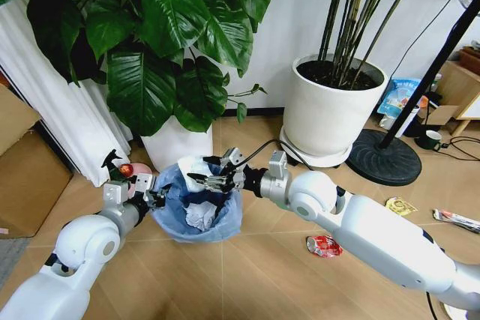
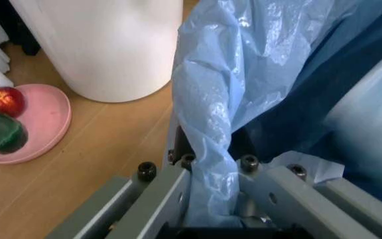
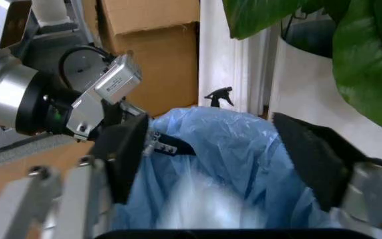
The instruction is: Pick up the trash bin and place the garbage on the floor into it.
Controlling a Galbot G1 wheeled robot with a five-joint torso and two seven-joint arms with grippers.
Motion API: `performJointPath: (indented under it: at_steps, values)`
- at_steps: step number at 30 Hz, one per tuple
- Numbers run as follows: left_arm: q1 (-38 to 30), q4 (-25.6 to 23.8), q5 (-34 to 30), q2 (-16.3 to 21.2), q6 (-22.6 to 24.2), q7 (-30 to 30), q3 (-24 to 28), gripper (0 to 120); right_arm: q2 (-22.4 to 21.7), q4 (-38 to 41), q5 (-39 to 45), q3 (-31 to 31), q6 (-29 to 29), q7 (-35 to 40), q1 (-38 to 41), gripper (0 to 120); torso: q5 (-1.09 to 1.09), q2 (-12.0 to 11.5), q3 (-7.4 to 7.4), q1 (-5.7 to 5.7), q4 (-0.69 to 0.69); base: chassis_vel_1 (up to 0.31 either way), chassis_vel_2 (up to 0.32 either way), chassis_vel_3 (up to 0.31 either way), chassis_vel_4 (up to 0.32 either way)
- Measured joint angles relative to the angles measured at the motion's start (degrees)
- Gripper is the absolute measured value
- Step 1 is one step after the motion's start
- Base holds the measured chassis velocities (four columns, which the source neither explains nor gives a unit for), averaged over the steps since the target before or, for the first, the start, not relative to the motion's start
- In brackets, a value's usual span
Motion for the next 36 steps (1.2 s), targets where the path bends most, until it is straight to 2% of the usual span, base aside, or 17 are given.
performJointPath:
  at_steps: [2,6,9,15,18,21,22,25,27,28,30,31,32,34,36]
  values:
    - [0.0,0.0,0.0,0.0,0.0,0.0,0.0,0,0.0,0.1,0.0,0.0,0.0,0.0,-0.1,77,0.0,0.0,0.0,0.0,0.0,0.0,0.0,0.0,0.0]
    - [0.0,-0.2,0.1,-0.1,0.0,-0.1,0.1,0,0.0,0.1,-0.1,0.2,0.3,0.3,-0.3,95,0.0,0.0,0.0,0.0,0.0,0.0,0.0,0.0,0.0]
    - [0.1,-0.2,0.1,-0.1,0.0,-0.1,0.1,0,0.2,0.2,-0.1,0.6,0.3,0.8,-0.5,99,0.0,0.0,0.0,0.0,0.0,0.0,0.0,0.0,0.0]
    - [0.1,-0.2,0.1,0.0,0.0,-0.1,-0.2,0,0.1,0.4,0.1,3.4,0.3,1.6,-1.1,100,0.0,0.0,0.0,0.0,0.0,0.0,0.0,0.0,0.0]
    - [0.2,-0.2,0.1,0.1,0.0,0.0,-0.5,0,-0.6,0.3,0.6,6.7,0.2,2.0,-2.0,100,0.0,0.0,0.0,0.0,0.01,0.0,0.0,0.0,0.0]
    - [0.2,-0.2,0.0,0.0,0.0,0.0,-0.9,0,-3.4,1.6,1.2,15.4,0.0,2.5,-6.8,100,0.0,0.0,0.0,0.0,0.01,0.0,0.0,0.0,0.0]
    - [0.2,-0.2,0.0,0.0,0.0,0.0,-0.9,0,-3.4,1.6,1.2,15.4,0.0,2.5,-6.8,100,0.0,0.0,0.0,0.0,0.01,0.0,0.0,0.0,0.0]
    - [0.1,-0.1,0.0,-0.5,0.0,0.1,-1.0,0,-6.4,4.0,0.8,24.0,0.0,5.3,-14.9,100,-0.01,0.0,-0.01,0.0,-0.02,0.0,0.0,0.0,0.0]
    - [0.2,-0.1,0.0,-0.5,0.0,0.1,-1.1,0,-6.9,4.2,0.6,25.0,0.1,6.3,-16.6,100,-0.01,0.0,-0.01,0.0,-0.04,0.0,0.0,0.0,0.0]
    - [0.7,-0.2,0.2,-0.8,0.0,0.1,-1.5,0,-7.6,4.7,0.3,26.8,0.4,9.4,-19.8,100,0.05,0.0,0.0,0.0,-0.07,0.0,0.0,0.0,0.0]
    - [1.4,-0.6,0.4,-0.9,0.0,0.2,-2.0,0,-7.6,4.7,0.1,27.2,0.3,11.2,-20.7,100,0.01,0.0,-0.01,0.0,-0.07,0.0,0.0,0.0,0.0]
    - [2.5,-1.1,0.6,-1.2,0.0,0.1,-2.7,0,-7.6,4.4,-0.4,27.5,-0.7,13.7,-21.7,100,0.0,0.0,-0.01,0.0,0.01,0.0,0.0,0.0,0.0]
    - [2.7,-1.3,0.7,-1.4,0.0,-0.2,-2.9,0,-7.5,4.1,-0.8,28.3,-1.5,15.7,-23.2,100,0.01,0.0,0.0,0.0,0.03,0.0,0.0,0.0,0.0]
    - [2.8,-1.5,0.7,-1.5,0.0,-0.3,-3.0,0,-7.2,3.8,-1.1,29.3,-2.0,17.3,-24.7,100,0.0,0.0,-0.01,0.0,0.02,0.0,0.0,0.0,0.0]
    - [2.9,-1.9,0.7,-1.9,0.0,-0.7,-3.1,0,-5.8,2.9,-2.6,32.9,-2.3,19.8,-29.4,100,-0.01,0.0,0.0,0.0,0.03,0.0,0.0,0.0,0.0]
